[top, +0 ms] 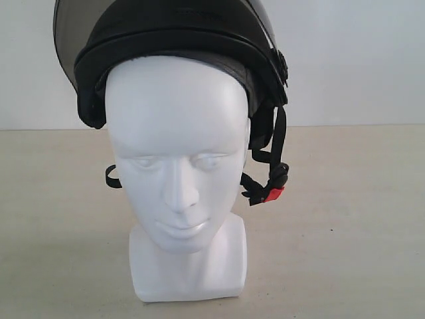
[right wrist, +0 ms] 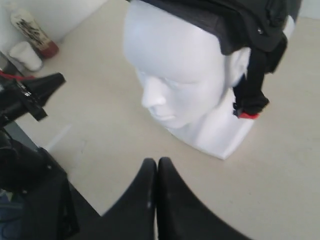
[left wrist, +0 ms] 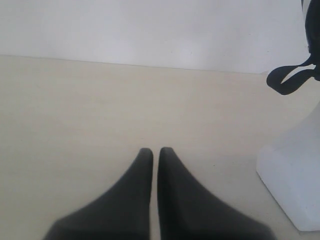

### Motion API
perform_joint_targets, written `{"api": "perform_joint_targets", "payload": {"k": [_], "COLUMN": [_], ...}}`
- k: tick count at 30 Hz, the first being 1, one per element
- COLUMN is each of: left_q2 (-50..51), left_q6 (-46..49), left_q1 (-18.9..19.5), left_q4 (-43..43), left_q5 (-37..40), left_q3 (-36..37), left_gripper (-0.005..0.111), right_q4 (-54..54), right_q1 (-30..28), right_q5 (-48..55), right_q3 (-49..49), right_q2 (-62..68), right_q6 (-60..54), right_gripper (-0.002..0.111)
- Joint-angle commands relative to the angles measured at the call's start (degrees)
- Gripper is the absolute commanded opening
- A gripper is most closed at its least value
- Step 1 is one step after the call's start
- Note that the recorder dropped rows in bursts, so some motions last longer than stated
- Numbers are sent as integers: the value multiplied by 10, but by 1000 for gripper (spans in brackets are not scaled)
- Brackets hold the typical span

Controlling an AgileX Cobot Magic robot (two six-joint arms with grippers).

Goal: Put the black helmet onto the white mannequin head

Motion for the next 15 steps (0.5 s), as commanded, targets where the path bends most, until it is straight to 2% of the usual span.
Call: {"api": "perform_joint_targets", "payload": {"k": [1, 4, 7, 9, 11, 15], "left_q2": [-2, -2, -2, -2, -2, -2], "left_q6": [2, 2, 13, 88, 108, 34], "left_q1": [2, 2, 2, 2, 2, 2], "left_q4": [1, 1, 8, 95, 134, -44], "left_q5": [0, 0, 0, 0, -19, -167], "left_q3": [2, 2, 2, 2, 2, 2], "left_gripper": [4, 4, 4, 4, 4, 4], "right_q4": [-28, 14, 21, 19, 19, 15], "right_q1": [0, 0, 0, 0, 0, 0], "right_q5": [69, 20, 48, 58, 58, 69], "right_q3": [-61, -65, -65, -65, -65, -65], "right_q2": [62, 66, 65, 65, 65, 65], "right_q6": [8, -5, -8, -8, -8, -7], "right_gripper": [0, 0, 0, 0, 0, 0]}}
